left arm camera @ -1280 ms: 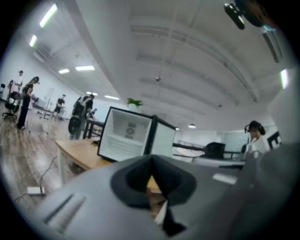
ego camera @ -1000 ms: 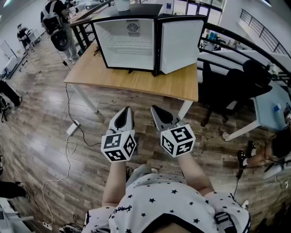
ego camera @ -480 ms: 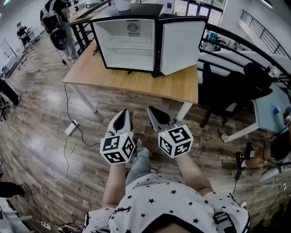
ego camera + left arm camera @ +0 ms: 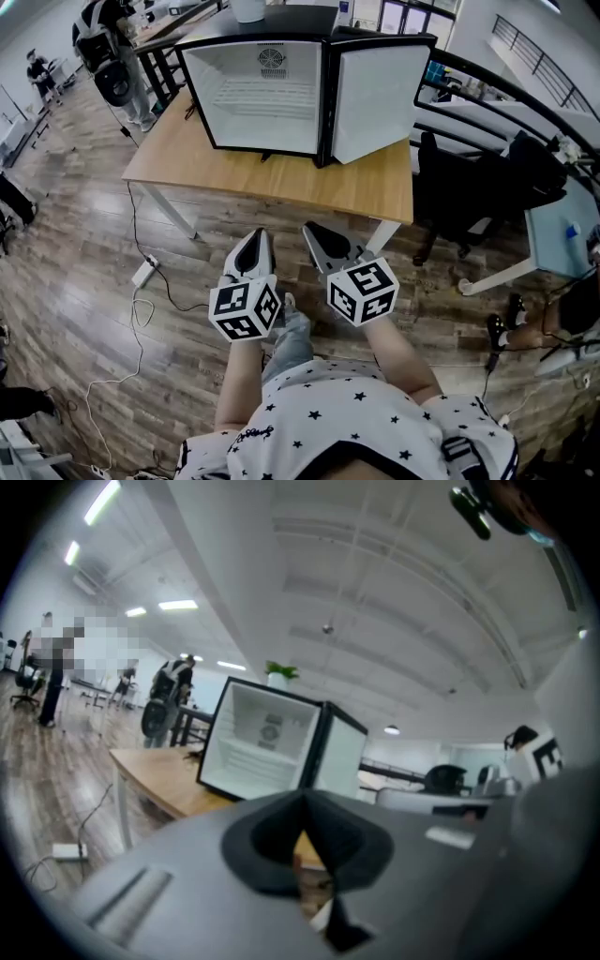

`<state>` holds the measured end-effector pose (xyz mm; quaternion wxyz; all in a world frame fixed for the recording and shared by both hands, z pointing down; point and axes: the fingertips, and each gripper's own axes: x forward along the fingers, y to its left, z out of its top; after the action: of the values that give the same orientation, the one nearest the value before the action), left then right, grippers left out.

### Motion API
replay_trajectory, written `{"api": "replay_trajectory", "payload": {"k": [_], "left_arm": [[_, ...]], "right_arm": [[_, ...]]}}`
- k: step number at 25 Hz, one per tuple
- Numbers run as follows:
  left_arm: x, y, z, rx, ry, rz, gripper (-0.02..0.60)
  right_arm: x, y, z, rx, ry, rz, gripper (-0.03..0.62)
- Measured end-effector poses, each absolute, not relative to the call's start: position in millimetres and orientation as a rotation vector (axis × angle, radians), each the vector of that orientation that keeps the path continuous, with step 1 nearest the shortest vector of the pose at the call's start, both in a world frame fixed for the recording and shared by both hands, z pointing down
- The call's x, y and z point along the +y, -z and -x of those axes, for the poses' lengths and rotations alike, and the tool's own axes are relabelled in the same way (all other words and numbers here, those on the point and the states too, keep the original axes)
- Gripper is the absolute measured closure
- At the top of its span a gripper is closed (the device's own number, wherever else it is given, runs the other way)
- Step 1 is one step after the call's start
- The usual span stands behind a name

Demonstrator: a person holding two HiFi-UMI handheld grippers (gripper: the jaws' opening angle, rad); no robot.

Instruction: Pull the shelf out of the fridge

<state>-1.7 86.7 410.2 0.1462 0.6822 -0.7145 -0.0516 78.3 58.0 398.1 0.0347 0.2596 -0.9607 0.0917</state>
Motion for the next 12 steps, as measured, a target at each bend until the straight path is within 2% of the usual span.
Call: {"api": "replay_trajectory", "payload": {"k": [12], "left_arm": [[1.3,-413.7,60.1,-2.023,0.144,-1.969,0.577]], "right_arm": [[-31.7,-398.7,-25.2,-2.915,-0.327,-0.847,0.572]]}}
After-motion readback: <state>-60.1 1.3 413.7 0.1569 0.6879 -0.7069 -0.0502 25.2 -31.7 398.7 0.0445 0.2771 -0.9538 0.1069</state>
